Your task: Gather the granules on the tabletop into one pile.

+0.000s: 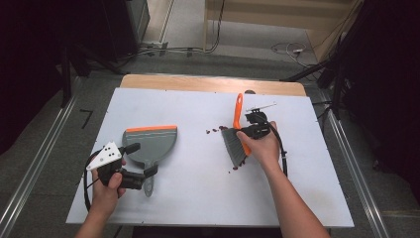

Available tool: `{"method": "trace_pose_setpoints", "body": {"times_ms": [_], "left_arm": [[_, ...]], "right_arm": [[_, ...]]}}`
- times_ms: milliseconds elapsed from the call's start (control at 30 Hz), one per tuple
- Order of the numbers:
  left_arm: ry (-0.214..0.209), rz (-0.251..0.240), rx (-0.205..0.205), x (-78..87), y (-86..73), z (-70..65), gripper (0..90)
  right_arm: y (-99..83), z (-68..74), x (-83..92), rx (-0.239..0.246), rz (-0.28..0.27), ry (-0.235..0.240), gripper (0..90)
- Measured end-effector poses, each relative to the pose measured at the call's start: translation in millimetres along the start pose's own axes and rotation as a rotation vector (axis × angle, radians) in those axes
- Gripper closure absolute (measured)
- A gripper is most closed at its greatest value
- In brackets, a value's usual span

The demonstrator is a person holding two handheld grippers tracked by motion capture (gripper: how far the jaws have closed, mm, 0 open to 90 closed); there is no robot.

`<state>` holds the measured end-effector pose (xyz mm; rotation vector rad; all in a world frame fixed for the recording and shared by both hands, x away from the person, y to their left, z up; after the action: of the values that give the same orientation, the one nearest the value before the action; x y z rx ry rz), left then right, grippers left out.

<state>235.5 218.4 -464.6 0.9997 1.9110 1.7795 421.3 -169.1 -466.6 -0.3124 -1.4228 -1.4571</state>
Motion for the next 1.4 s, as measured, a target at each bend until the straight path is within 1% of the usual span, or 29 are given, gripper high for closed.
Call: {"method": "trace_pose_setpoints", "body": {"times_ms": [267, 400, 433, 467, 500, 533, 567, 600, 633, 667, 700, 733, 767, 833, 900, 933, 967, 1000, 1033, 1067, 1100, 1133, 1167, 1200, 1233, 1333, 1367, 1400], "left_arm": [[0.0, 0.0, 0.0, -0.2, 0.2, -0.6, 0.0], [0.002, 0.001, 0.0, -0.1, 0.5, -0.2, 0.0], [0.002, 0.0, 0.0, -0.2, 0.6, -0.1, 0.0], [0.003, 0.001, 0.0, -0.1, 0.8, 0.1, 0.0], [0.002, 0.0, 0.001, -0.2, 0.8, 0.1, 0.0], [0.002, -0.001, 0.002, -0.5, 0.8, 0.1, 0.0], [0.002, 0.0, 0.001, -0.7, 0.9, 0.0, 0.0], [0.003, 0.002, 0.0, -0.9, 0.9, -0.2, 0.0], [0.001, 0.001, -0.002, -1.1, 0.9, -0.4, 0.0], [0.001, 0.0, -0.002, -1.4, 1.0, -0.7, 0.0], [0.001, 0.0, -0.003, -1.4, 1.1, -0.9, 0.0], [0.0, 0.0, -0.004, -1.3, 1.3, -1.0, 0.0], [0.0, -0.002, -0.003, -1.1, 1.6, -1.1, 0.0], [0.0, -0.004, -0.001, -0.1, 2.2, -0.8, 0.0], [0.001, -0.006, 0.001, 0.5, 2.2, -0.4, 0.0], [0.001, -0.008, 0.003, 0.7, 2.1, -0.3, 0.0], [0.001, -0.009, 0.004, 0.9, 2.0, -0.2, 0.0], [0.0, -0.009, 0.004, 1.0, 1.8, -0.1, 0.0], [0.0, -0.01, 0.004, 1.2, 1.8, -0.1, 0.0], [-0.001, -0.01, 0.005, 1.3, 1.7, -0.1, 0.0], [-0.002, -0.009, 0.004, 1.5, 1.6, 0.1, 0.0], [-0.001, -0.008, 0.004, 1.5, 1.5, 0.2, 0.0], [-0.002, -0.008, 0.005, 1.3, 0.9, 0.7, 0.0], [-0.002, -0.008, 0.005, 1.3, 0.9, 0.7, 0.0], [-0.001, -0.007, 0.006, 1.3, 0.7, 0.7, 0.0], [-0.001, -0.004, 0.005, 1.1, 0.6, 0.8, 0.0], [-0.002, -0.005, 0.004, 0.8, 0.6, 0.6, 0.0], [-0.002, -0.005, 0.004, 0.8, 0.6, 0.6, 0.0]], "right_arm": [[-1.9, -5.8, 2.8, -0.023, -0.014, -0.007, 67.2], [-1.1, -3.2, 7.2, -0.064, -0.038, 0.037, 67.8], [-0.4, -1.0, 8.7, -0.075, -0.048, 0.048, 68.1], [2.5, 5.3, 12.4, -0.073, -0.062, 0.062, 68.4], [2.5, 5.3, 12.4, -0.073, -0.062, 0.062, 68.4], [4.6, 8.8, 13.9, -0.07, -0.071, 0.07, 68.4], [10.3, 17.2, 16.0, -0.062, -0.083, 0.082, 68.5], [10.3, 17.2, 16.0, -0.062, -0.083, 0.082, 68.5], [17.1, 27.7, 14.8, -0.053, -0.09, 0.098, 68.6], [17.1, 27.7, 14.8, -0.053, -0.09, 0.098, 68.6], [20.5, 33.5, 12.8, -0.045, -0.089, 0.105, 68.6], [26.9, 45.9, 5.8, -0.031, -0.079, 0.112, 68.6], [26.9, 45.9, 5.8, -0.031, -0.079, 0.112, 68.6], [32.2, 56.1, -4.4, -0.015, -0.063, 0.117, 68.6], [37.1, 63.0, -16.6, -0.027, -0.049, 0.126, 68.7], [39.3, 64.7, -22.7, -0.04, -0.041, 0.138, 68.7], [42.4, 65.8, -34.6, -0.085, -0.028, 0.155, 68.7], [42.4, 65.8, -34.6, -0.085, -0.028, 0.155, 68.7], [43.6, 64.6, -45.3, -0.108, -0.01, 0.15, 68.7], [43.7, 62.9, -48.9, -0.112, -0.008, 0.134, 68.7], [43.7, 62.9, -48.9, -0.112, -0.008, 0.134, 68.7], [43.7, 55.9, -52.7, -0.135, -0.008, 0.123, 68.5], [43.5, 52.2, -53.3, -0.153, -0.005, 0.121, 68.4], [42.8, 48.0, -53.4, -0.152, -0.007, 0.111, 68.3], [42.8, 48.0, -53.4, -0.152, -0.007, 0.111, 68.3], [40.6, 36.8, -49.3, -0.18, -0.01, 0.086, 68.0], [38.6, 29.4, -45.6, -0.19, -0.013, 0.066, 67.9], [37.3, 25.2, -43.7, -0.195, -0.016, 0.062, 67.8]]}}
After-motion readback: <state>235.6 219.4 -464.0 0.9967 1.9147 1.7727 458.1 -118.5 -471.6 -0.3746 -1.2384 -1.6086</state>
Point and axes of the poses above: each handheld gripper's, and its own axes: x roughly backward along the jaws, y roughly out of its top, z roughly to its left, the point moved 1 cm from there along -x, roughly forward along the jaws, and after that the axes turned 5 degrees about -z, right-handed, at the moved point
